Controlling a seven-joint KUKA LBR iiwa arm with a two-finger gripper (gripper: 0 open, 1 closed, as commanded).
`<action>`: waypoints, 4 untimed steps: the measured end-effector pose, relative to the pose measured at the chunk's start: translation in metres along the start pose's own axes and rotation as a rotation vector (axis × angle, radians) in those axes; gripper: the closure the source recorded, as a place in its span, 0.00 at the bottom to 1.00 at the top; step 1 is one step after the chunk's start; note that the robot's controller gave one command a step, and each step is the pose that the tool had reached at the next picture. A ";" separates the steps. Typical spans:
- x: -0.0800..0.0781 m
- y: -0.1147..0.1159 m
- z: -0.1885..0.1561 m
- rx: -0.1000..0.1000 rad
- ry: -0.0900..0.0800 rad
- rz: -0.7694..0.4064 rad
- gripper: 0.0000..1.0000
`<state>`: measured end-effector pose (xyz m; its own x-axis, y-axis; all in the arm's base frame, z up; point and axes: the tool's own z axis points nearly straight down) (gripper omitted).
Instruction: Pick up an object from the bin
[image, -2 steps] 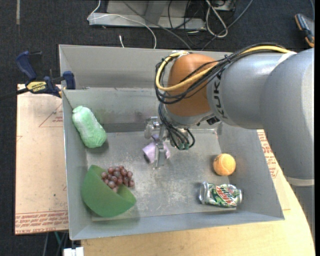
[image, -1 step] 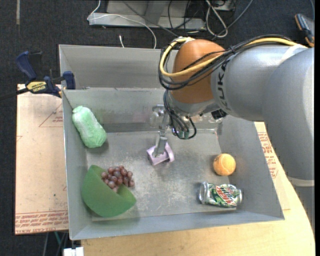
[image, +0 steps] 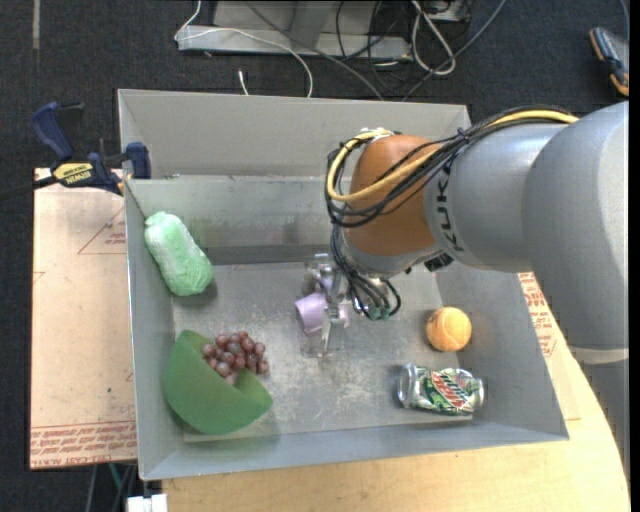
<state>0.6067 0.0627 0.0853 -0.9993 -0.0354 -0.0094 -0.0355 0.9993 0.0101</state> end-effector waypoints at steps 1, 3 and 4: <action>-0.003 0.003 0.016 -0.003 -0.019 0.036 1.00; -0.010 0.002 -0.088 -0.004 -0.019 0.033 1.00; 0.017 -0.010 -0.131 -0.003 -0.011 0.045 1.00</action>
Offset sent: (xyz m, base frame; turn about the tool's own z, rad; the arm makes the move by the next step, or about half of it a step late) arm 0.0000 0.0000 0.0000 0.0000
